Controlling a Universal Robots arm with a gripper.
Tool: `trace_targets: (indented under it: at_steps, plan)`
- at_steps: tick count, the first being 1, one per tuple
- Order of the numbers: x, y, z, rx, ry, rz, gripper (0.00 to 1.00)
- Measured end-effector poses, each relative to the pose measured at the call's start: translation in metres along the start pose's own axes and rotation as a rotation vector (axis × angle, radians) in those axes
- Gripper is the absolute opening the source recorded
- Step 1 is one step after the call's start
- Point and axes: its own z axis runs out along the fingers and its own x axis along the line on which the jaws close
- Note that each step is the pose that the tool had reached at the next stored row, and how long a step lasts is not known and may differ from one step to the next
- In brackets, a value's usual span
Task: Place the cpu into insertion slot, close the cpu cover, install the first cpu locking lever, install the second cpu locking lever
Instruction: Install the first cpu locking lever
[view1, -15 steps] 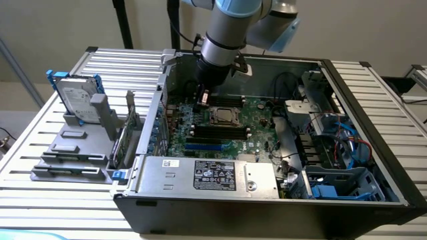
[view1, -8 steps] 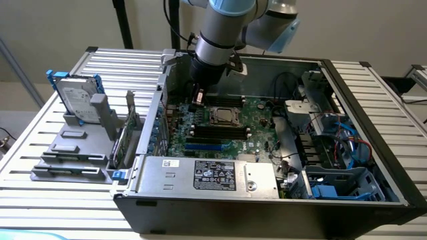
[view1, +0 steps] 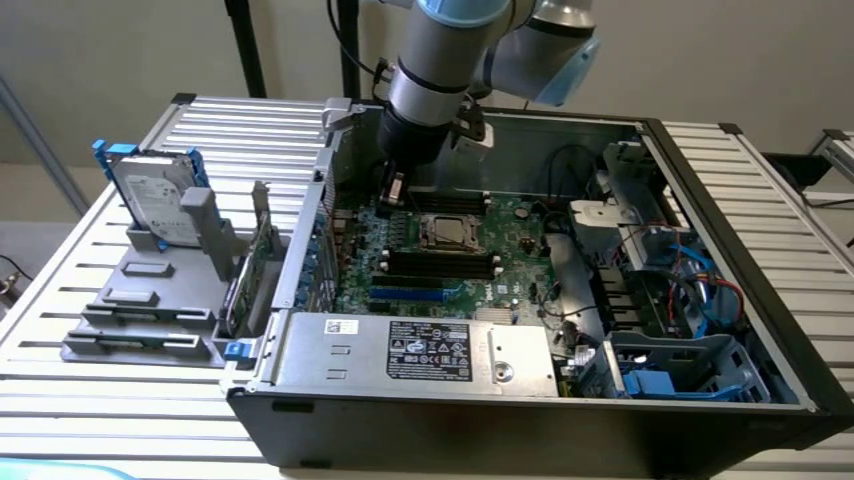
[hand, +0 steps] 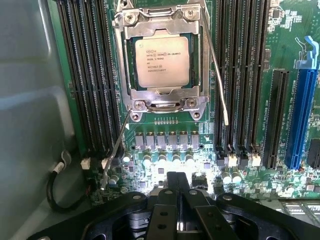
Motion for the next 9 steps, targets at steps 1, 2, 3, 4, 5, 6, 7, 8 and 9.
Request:
trace_targets:
  at_steps: [1,2,3,4,5,6,7,8,9]
  plan:
    - [0.0001,-0.0002,-0.0008,-0.0004,0.0048,0.01,0.11]
    - [0.0001,-0.0005,-0.0017,-0.0009,0.0097,0.019,0.11]
    - [0.0002,-0.0008,-0.0026,-0.0013,0.0149,0.029,0.11]
    - [0.0002,-0.0011,-0.0036,-0.0016,0.0199,0.038,0.11]
    - [0.0003,-0.0014,-0.0045,-0.002,0.0253,0.047,0.11]
    - [0.0003,-0.0017,-0.0054,-0.0023,0.0309,0.056,0.11]
    - [0.0004,-0.0021,-0.0063,-0.0025,0.0363,0.065,0.11]
    - [0.0004,-0.0024,-0.0071,-0.0029,0.0424,0.074,0.11]
    - [0.0005,-0.0027,-0.0077,-0.003,0.0489,0.082,0.11]
